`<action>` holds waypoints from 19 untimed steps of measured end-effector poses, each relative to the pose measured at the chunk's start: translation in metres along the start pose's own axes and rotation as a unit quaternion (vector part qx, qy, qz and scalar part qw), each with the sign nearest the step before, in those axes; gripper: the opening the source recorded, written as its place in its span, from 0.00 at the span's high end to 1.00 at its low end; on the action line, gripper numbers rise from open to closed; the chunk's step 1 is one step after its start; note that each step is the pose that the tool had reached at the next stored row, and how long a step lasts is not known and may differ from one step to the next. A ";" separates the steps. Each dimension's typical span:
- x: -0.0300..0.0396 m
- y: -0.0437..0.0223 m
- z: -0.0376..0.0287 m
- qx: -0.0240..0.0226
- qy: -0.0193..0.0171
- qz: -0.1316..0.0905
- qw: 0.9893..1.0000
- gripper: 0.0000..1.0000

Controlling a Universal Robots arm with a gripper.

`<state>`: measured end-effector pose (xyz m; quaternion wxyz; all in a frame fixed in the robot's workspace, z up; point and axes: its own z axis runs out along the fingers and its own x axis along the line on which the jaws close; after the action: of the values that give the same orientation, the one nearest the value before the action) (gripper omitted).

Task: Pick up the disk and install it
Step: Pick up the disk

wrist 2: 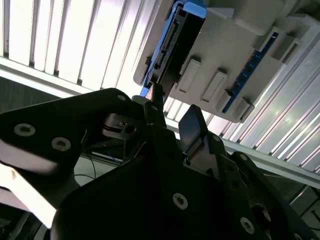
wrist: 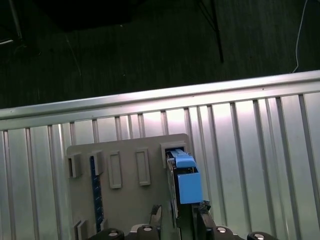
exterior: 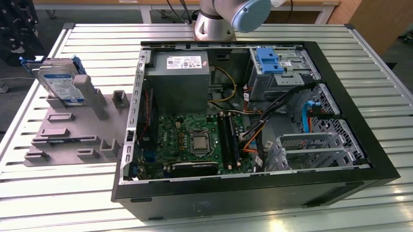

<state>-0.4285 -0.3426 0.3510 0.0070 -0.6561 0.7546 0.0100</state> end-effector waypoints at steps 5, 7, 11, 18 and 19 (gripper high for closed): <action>-0.0003 0.0033 0.0009 0.000 0.000 -0.001 1.000 0.53; -0.0004 0.0038 0.0010 0.000 0.000 -0.001 1.000 0.53; -0.0005 0.0047 0.0013 0.000 0.000 -0.001 1.000 0.53; -0.0006 0.0064 0.0017 0.000 0.000 -0.001 1.000 0.53; -0.0007 0.0066 0.0018 0.000 0.000 -0.001 1.000 0.53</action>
<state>-0.4349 -0.3409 0.3493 0.0070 -0.6570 0.7538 0.0101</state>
